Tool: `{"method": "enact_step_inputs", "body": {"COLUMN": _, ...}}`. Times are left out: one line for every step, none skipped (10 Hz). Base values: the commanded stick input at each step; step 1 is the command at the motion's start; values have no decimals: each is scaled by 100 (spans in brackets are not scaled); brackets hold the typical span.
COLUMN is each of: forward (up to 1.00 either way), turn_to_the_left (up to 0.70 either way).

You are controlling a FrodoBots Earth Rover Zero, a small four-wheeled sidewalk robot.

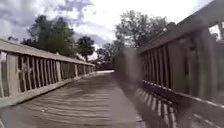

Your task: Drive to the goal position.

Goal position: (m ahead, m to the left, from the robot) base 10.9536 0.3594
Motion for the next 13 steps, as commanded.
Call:
{"method": "enact_step_inputs", "body": {"forward": 69, "turn_to_the_left": 1}}
{"method": "enact_step_inputs", "body": {"forward": 69, "turn_to_the_left": 1}}
{"method": "enact_step_inputs", "body": {"forward": 69, "turn_to_the_left": 1}}
{"method": "enact_step_inputs", "body": {"forward": 69, "turn_to_the_left": 1}}
{"method": "enact_step_inputs", "body": {"forward": 69, "turn_to_the_left": 1}}
{"method": "enact_step_inputs", "body": {"forward": 69, "turn_to_the_left": 1}}
{"method": "enact_step_inputs", "body": {"forward": 69, "turn_to_the_left": 1}}
{"method": "enact_step_inputs", "body": {"forward": 69, "turn_to_the_left": 1}}
{"method": "enact_step_inputs", "body": {"forward": 69, "turn_to_the_left": 1}}
{"method": "enact_step_inputs", "body": {"forward": 69, "turn_to_the_left": 1}}
{"method": "enact_step_inputs", "body": {"forward": 69, "turn_to_the_left": 1}}
{"method": "enact_step_inputs", "body": {"forward": 69, "turn_to_the_left": 1}}
{"method": "enact_step_inputs", "body": {"forward": 69, "turn_to_the_left": 1}}
